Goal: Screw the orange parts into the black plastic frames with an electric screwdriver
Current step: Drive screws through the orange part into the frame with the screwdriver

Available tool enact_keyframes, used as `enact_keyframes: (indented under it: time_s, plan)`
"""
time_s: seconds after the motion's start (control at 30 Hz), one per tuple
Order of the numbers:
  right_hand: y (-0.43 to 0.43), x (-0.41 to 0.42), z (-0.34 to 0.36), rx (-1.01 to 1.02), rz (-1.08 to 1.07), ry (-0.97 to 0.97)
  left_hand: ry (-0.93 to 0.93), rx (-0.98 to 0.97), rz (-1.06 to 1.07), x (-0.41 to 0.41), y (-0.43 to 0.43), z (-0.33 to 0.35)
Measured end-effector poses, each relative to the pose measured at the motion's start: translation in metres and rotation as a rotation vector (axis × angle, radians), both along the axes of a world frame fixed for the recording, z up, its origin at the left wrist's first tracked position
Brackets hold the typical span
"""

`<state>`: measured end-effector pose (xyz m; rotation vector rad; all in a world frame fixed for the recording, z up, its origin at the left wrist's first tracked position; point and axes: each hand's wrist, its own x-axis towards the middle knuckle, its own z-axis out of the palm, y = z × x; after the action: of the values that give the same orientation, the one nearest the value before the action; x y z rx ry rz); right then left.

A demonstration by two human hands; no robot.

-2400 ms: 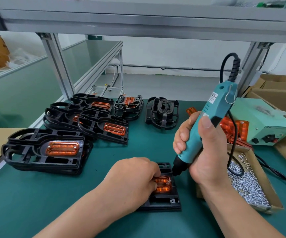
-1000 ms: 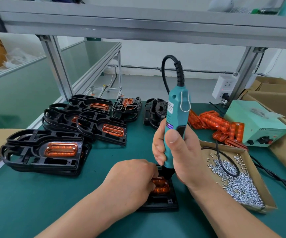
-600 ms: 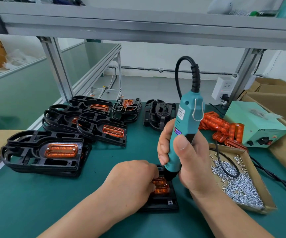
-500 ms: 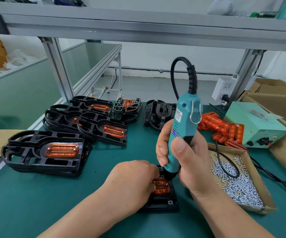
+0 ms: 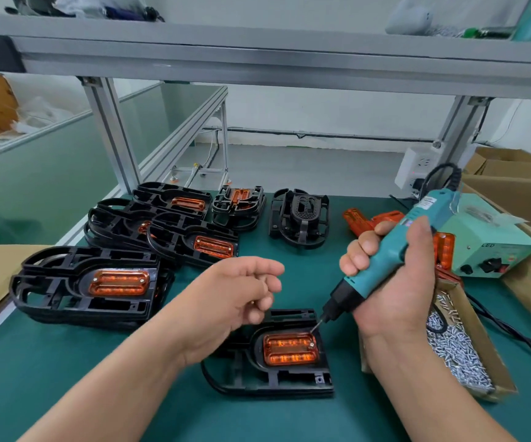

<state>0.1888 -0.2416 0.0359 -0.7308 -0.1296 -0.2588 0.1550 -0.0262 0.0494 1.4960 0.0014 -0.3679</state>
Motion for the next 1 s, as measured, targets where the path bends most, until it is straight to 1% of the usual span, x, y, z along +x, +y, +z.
enact_keyframes:
  time_s: [0.07,0.13,0.37,0.57,0.8,1.0]
  plan:
    - [0.0,0.001,-0.002,0.036,-0.01,0.041,0.063,-0.078,-0.015,0.0,-0.002,0.0]
    - [0.0,0.002,-0.003,0.051,-0.014,0.067,0.09,-0.093,-0.035,-0.001,-0.005,-0.002]
    - [0.001,0.001,-0.002,0.064,0.0,0.073,0.037,0.028,-0.12,-0.006,-0.011,-0.006]
    - [0.001,0.0,-0.001,0.069,-0.003,0.065,-0.009,0.05,-0.105,-0.007,-0.013,-0.01]
    - [-0.004,0.0,0.003,0.115,-0.045,0.05,0.047,0.028,-0.249,-0.011,-0.017,-0.01]
    - [-0.007,-0.001,0.008,0.139,-0.041,0.022,0.03,0.091,-0.267,-0.013,-0.019,-0.008]
